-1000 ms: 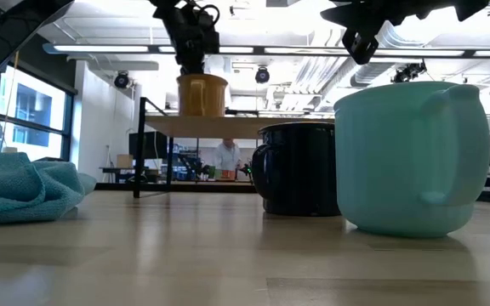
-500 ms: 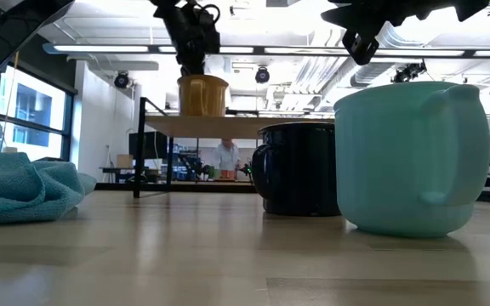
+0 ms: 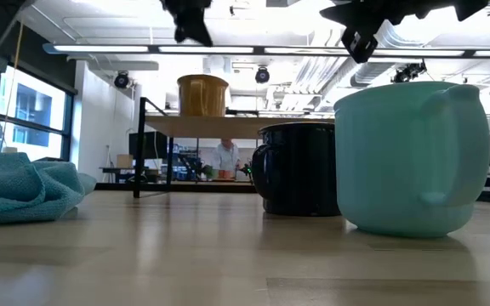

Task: Stack small to large cups/mugs on shelf
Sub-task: Put the black cup on the shelf

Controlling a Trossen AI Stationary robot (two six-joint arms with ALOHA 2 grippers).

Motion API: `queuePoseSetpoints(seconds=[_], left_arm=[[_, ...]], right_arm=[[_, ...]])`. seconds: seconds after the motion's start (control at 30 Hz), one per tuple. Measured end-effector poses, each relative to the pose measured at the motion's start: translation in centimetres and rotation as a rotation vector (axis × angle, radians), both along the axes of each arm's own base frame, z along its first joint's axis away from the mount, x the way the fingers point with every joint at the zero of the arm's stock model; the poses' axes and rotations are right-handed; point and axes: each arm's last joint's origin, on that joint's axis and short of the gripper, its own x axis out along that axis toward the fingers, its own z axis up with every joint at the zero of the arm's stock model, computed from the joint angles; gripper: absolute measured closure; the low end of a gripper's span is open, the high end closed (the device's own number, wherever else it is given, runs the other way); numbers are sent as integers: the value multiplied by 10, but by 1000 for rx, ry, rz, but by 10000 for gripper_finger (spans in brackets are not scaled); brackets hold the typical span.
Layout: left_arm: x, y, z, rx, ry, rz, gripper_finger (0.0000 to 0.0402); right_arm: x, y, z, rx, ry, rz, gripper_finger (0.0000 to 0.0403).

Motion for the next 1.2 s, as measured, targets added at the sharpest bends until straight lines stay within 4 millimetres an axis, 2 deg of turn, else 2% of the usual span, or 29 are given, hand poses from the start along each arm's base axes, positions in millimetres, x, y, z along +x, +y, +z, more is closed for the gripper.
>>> queuePoseSetpoints(seconds=[0.23, 0.47, 0.6, 0.73, 0.83, 1.0, 1.2], left_arm=[[-5, -45, 44, 75, -201, -8, 364], [6, -95, 62, 80, -264, -122, 364], [17, -123, 66, 50, -288, -208, 364], [31, -156, 63, -13, -272, -332, 364], [45, -181, 56, -39, -233, -415, 364], [67, -218, 35, -59, -139, -477, 364], [91, -258, 6, -95, -74, -533, 364]], right_arm=[[2, 1, 10, -43, -118, 45, 307], [3, 1, 26, -98, -293, 55, 307], [3, 1, 47, -136, -381, 54, 307], [-4, 0, 70, -148, -457, 47, 307], [-18, -1, 88, -155, -515, 44, 307], [-50, -4, 115, -146, -606, 62, 307], [-90, -6, 128, -152, -645, 95, 307]])
